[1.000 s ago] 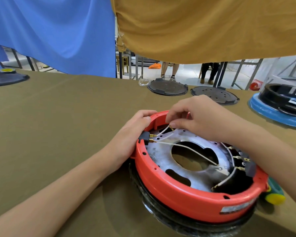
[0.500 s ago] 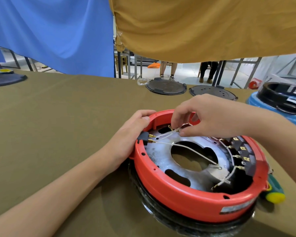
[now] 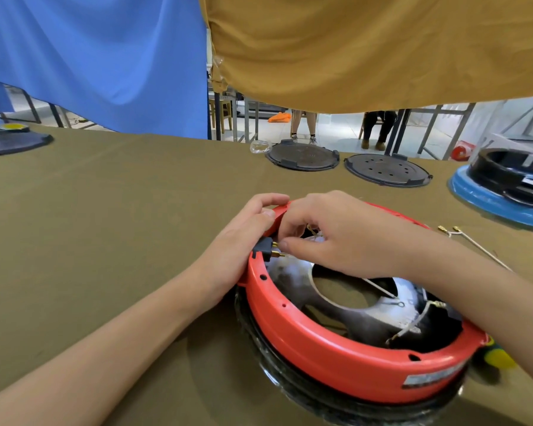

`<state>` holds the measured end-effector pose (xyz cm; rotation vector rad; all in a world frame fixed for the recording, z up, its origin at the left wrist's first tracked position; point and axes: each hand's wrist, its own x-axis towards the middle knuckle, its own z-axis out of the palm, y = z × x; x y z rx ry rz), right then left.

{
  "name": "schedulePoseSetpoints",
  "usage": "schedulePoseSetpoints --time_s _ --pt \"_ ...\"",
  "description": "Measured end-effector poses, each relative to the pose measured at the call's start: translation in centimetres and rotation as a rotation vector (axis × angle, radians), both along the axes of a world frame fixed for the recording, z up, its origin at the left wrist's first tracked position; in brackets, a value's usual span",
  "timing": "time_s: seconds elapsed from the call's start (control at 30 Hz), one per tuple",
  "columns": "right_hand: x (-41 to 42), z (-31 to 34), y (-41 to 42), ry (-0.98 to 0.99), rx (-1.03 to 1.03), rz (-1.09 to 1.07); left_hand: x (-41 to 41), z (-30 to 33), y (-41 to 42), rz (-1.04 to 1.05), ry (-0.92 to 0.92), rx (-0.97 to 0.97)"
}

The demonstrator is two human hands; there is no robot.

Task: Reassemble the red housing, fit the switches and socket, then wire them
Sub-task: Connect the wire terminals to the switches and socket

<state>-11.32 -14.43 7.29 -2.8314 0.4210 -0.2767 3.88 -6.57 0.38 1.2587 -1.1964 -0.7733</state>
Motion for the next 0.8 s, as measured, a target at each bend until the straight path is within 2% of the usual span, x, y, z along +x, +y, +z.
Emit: schedulePoseSetpoints --time_s 0.1,0.3,0.57,0.8 --pt "0.1 -0.1 0.3 -0.002 -0.096 0.039 -0.1 0.0 0.0 -0.003 0.014 -0.007" --pt "0.2 -0.2 0.1 0.036 -0.158 0.086 -0.1 -0.2 -0.1 0.007 0.059 -0.007" --pt "-0.3 0.0 -0.6 -0.021 0.050 -0.013 0.0 0.1 0.1 0.013 0.041 0.011" --pt "0.9 0.1 -0.5 0.035 0.254 0.001 -0.2 0.2 0.3 0.029 0.038 0.024"
